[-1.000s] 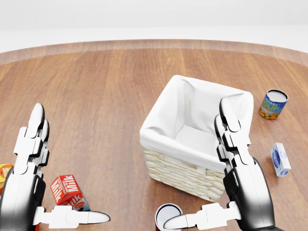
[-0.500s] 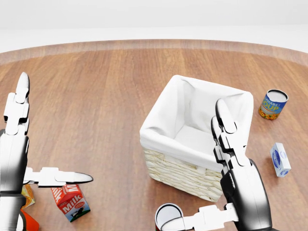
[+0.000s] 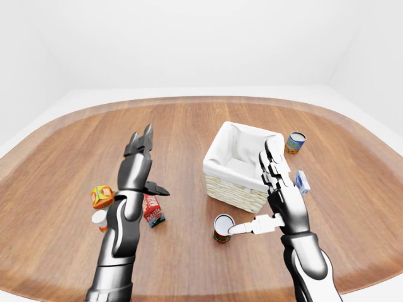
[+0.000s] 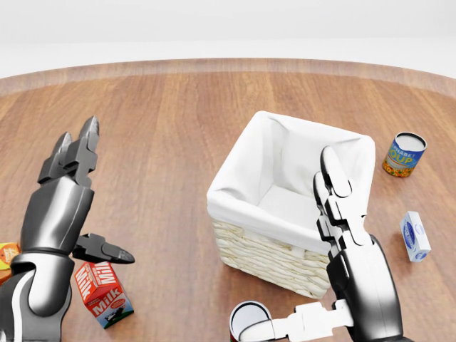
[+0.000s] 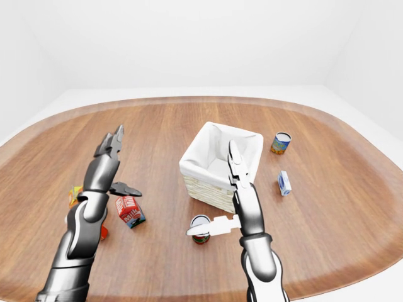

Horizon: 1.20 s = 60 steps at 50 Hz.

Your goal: Pick the milk and place it in the basket.

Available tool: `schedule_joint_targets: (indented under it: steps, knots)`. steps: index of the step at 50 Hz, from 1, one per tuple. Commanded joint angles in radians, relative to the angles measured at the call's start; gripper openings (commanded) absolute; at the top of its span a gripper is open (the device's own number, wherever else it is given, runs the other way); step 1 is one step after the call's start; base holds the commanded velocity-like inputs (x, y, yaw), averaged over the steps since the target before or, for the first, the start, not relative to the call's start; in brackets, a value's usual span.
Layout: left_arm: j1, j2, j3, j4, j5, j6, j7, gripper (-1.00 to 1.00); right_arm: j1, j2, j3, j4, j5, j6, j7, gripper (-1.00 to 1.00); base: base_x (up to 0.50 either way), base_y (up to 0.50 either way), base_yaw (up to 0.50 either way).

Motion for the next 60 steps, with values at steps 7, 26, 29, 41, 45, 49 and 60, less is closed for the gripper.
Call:
schedule_joint_targets:
  steps: [7,26,29,41,45,49,60]
  knots:
    - [-0.085,0.056,-0.073,0.108,0.432,-0.100,-0.285,1.00,0.005,0.001,-0.001,-0.005,0.005,0.001,0.001,1.00,0.00,0.00,0.00]
    - [-0.220,0.075,-0.014,-0.201,0.515,-0.100,-0.662,1.00,0.001,0.003,-0.004,0.008,0.009,-0.007,0.001,1.00,0.00,0.00,0.00]
    - [-0.248,0.096,0.005,-0.273,0.471,-0.100,-0.662,1.00,0.004,0.001,-0.003,-0.003,0.010,-0.001,0.001,1.00,0.00,0.00,0.00]
    - [-0.213,0.128,0.056,-0.370,0.344,-0.100,-0.662,1.00,0.004,0.000,0.001,0.003,0.008,-0.006,-0.001,1.00,0.00,0.00,0.00]
    - [-0.202,0.142,0.073,-0.409,0.316,-0.100,-0.662,1.00,0.000,0.001,0.008,0.012,0.001,-0.007,-0.004,1.00,0.00,0.00,0.00]
    - [-0.205,0.151,0.081,-0.399,0.312,-0.100,-0.662,1.00,-0.002,-0.001,0.003,0.022,0.005,-0.014,-0.005,1.00,0.00,0.00,0.00]
    - [-0.151,0.147,0.067,-0.255,0.359,-0.100,-0.662,1.00,-0.004,0.001,0.003,0.024,0.003,-0.013,-0.005,1.00,0.00,0.00,0.00]
